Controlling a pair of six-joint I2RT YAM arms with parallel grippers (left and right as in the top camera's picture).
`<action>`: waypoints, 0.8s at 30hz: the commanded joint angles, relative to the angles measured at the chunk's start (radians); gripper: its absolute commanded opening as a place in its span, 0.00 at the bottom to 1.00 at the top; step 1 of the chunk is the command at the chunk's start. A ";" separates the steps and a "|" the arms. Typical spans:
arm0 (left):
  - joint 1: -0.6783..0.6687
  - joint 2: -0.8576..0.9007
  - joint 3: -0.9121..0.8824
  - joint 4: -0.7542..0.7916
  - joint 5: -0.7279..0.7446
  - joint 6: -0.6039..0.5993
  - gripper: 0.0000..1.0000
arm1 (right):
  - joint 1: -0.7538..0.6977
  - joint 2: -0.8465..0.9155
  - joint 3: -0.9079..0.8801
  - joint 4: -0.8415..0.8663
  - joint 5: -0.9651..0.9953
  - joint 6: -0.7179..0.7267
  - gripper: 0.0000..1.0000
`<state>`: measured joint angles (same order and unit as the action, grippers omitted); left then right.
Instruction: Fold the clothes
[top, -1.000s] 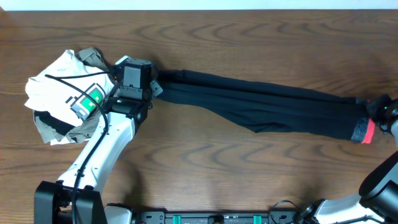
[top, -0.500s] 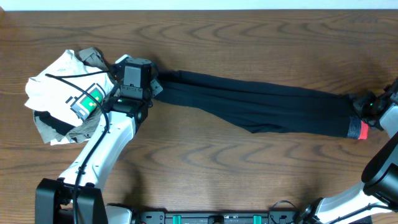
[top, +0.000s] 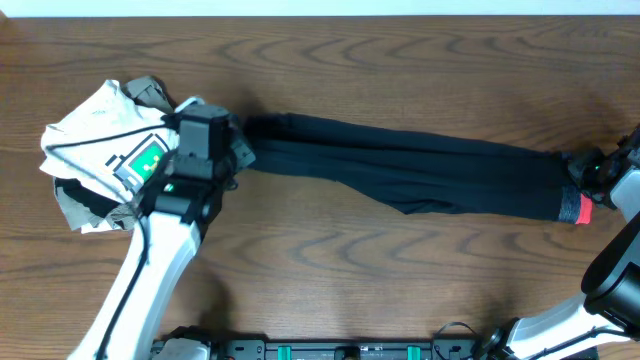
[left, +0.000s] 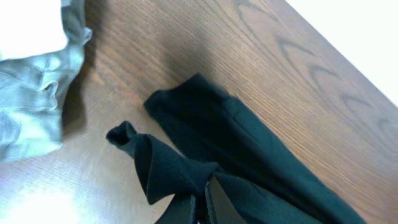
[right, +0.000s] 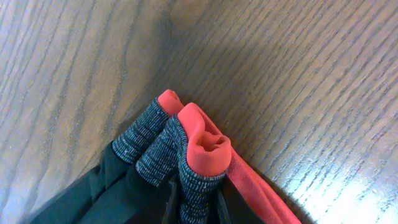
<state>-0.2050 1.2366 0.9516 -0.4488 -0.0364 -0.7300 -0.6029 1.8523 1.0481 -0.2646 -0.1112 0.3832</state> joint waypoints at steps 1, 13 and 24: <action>0.003 -0.040 0.015 -0.064 -0.003 -0.050 0.06 | -0.001 0.009 0.017 -0.001 0.017 0.005 0.16; 0.003 0.006 0.015 -0.100 -0.088 -0.084 0.06 | -0.003 0.009 0.017 0.001 -0.002 0.005 0.11; 0.003 0.271 0.015 0.148 -0.088 -0.051 0.06 | -0.002 0.003 0.022 0.000 -0.021 0.005 0.11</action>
<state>-0.2047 1.4677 0.9524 -0.3405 -0.0906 -0.8070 -0.6029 1.8523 1.0504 -0.2649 -0.1261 0.3840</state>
